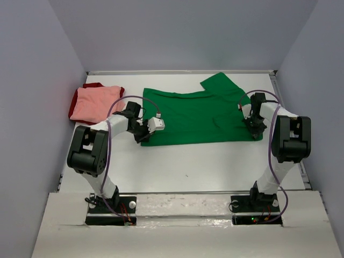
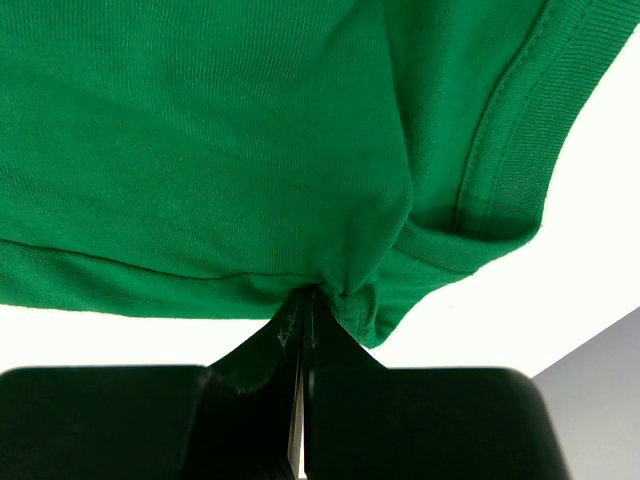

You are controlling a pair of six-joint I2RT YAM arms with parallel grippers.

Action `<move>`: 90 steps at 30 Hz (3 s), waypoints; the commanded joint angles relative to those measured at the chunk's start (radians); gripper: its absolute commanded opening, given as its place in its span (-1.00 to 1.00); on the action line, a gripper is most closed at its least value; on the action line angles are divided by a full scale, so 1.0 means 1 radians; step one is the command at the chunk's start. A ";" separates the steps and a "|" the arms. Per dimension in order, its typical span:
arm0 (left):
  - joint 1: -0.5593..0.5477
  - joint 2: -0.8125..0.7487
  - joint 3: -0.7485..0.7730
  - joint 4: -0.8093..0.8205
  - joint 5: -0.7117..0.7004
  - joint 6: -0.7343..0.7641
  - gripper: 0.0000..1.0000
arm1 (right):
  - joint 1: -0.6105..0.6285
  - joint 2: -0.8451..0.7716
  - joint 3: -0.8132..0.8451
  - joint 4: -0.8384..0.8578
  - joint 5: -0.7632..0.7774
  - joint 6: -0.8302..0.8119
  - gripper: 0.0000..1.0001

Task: Fold and stack the t-shirts
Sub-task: Fold the tshirt

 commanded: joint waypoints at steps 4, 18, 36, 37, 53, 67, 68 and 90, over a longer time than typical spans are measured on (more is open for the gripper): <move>-0.003 -0.044 -0.054 -0.107 -0.140 0.040 -1.00 | -0.009 -0.015 -0.034 -0.036 -0.008 0.003 -1.00; -0.014 -0.190 -0.161 -0.222 -0.192 0.050 -1.00 | -0.009 -0.092 -0.106 -0.074 -0.020 -0.024 -1.00; -0.074 -0.380 -0.209 -0.333 -0.198 0.000 -1.00 | 0.001 -0.329 -0.181 -0.223 -0.043 -0.067 -1.00; -0.074 -0.387 -0.192 -0.334 -0.197 -0.006 -1.00 | 0.001 -0.336 -0.166 -0.226 -0.045 -0.066 -1.00; -0.074 -0.273 -0.033 -0.114 -0.161 -0.094 -1.00 | 0.001 -0.175 0.006 -0.063 -0.063 -0.029 -1.00; 0.021 -0.073 0.230 0.207 -0.251 -0.354 -0.94 | 0.001 0.038 0.403 0.118 -0.056 0.176 -0.94; 0.029 -0.045 0.259 0.204 -0.246 -0.370 -0.76 | 0.001 0.054 0.431 0.116 -0.057 0.186 -0.86; 0.229 0.472 0.777 0.348 0.125 -0.825 0.98 | 0.001 0.531 1.175 -0.024 -0.247 0.275 -0.12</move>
